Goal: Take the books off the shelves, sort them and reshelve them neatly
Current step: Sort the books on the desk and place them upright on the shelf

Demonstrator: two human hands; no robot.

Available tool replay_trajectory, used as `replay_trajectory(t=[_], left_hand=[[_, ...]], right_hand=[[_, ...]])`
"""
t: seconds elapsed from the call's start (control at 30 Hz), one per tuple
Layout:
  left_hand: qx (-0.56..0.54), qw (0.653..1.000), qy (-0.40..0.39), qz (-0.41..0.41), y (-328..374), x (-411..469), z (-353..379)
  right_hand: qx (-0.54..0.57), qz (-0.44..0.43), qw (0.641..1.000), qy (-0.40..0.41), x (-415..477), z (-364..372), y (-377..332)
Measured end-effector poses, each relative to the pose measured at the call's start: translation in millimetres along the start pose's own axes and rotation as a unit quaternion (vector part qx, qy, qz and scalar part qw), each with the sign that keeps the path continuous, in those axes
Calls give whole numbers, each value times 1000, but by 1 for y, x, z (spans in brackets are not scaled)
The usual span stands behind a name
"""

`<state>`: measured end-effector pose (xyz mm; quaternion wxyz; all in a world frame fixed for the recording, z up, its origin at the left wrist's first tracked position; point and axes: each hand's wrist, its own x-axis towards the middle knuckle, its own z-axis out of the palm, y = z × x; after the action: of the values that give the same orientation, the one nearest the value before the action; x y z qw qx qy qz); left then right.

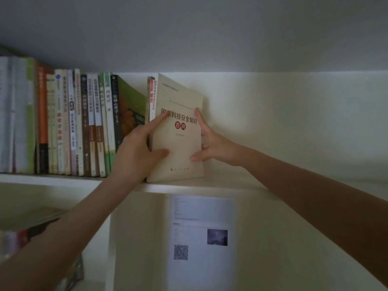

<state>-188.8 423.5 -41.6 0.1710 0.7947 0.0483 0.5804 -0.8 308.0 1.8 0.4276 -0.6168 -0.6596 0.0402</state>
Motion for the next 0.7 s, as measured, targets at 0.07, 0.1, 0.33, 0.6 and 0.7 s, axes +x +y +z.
replay_trajectory(t=[0.07,0.1,0.33,0.6,0.7], left_hand=[[26,1000,11,-4,-4,1,2],[45,999,14,-5,-7,2,4],[167,985,45,-1,-18,4,11],[244,967,66,-13,-27,4,17],[273,959,82,0,-27,0,20]], right_hand=[[-9,4,1000,-17,8,6,6],[-13,5,1000,-21,12,10,8],[-86,-17,996,-24,46,25,17],[-131,22,990,-56,71,42,26],[-140,32,988,-62,78,49,27]])
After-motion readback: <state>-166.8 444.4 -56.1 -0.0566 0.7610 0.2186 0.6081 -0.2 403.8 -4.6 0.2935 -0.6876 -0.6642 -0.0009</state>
